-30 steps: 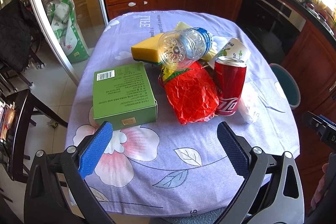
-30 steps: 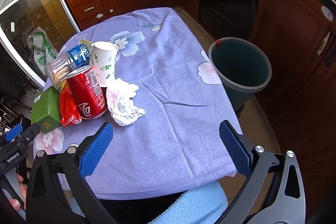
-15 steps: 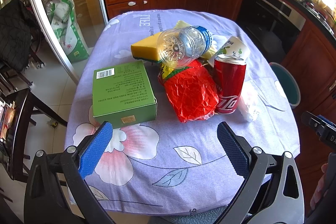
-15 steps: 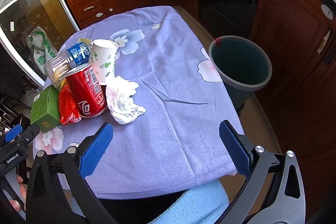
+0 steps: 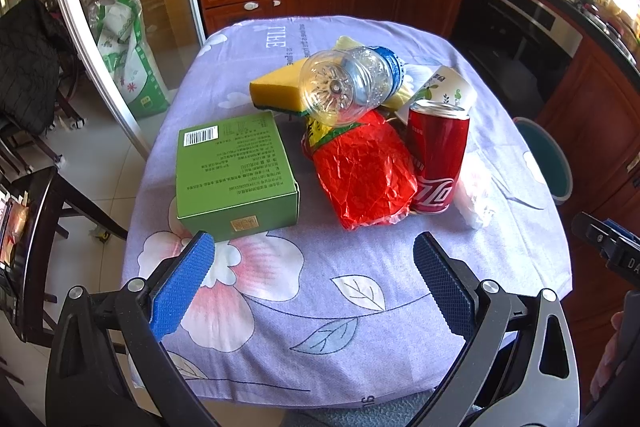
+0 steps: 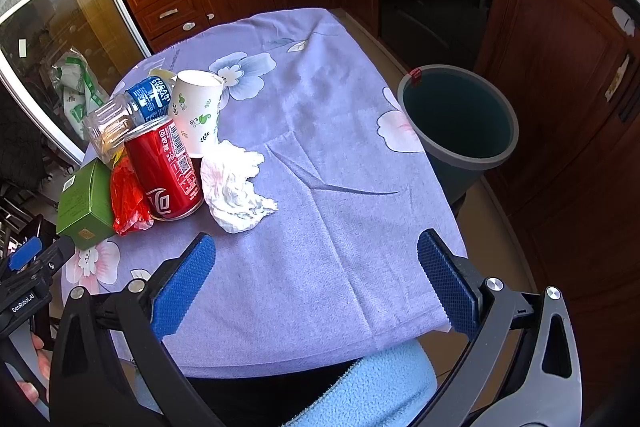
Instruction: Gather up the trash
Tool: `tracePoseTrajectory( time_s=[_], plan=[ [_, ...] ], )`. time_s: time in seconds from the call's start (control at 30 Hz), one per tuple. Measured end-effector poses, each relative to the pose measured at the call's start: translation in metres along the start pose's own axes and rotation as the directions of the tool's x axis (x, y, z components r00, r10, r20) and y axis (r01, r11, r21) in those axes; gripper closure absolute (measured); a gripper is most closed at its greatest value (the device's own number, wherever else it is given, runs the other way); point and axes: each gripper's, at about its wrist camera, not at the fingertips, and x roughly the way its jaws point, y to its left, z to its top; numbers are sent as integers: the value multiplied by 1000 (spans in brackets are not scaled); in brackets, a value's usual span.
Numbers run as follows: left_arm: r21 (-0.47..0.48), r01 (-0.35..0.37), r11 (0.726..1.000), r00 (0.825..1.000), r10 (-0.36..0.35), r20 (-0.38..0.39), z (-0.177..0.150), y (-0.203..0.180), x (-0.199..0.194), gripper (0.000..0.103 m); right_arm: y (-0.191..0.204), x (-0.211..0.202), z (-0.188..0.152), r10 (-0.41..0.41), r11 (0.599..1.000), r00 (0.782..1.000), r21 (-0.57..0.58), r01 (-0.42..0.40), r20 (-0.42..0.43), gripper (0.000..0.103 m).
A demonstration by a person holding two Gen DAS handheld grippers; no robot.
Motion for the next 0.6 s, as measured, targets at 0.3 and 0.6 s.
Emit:
tracePoseTrajectory(
  time_s=[0.3,0.6],
  plan=[
    [-6,3,1000,1000,-3,-2,-3,2,2,4,3,2,-2,-3,1000,1000,-5,3,-5,6],
    [-83,-8,996,1000,9,6,-2,30,8,4,9,7,1,-7,1000,1000,-23,6,-17,6]
  ],
)
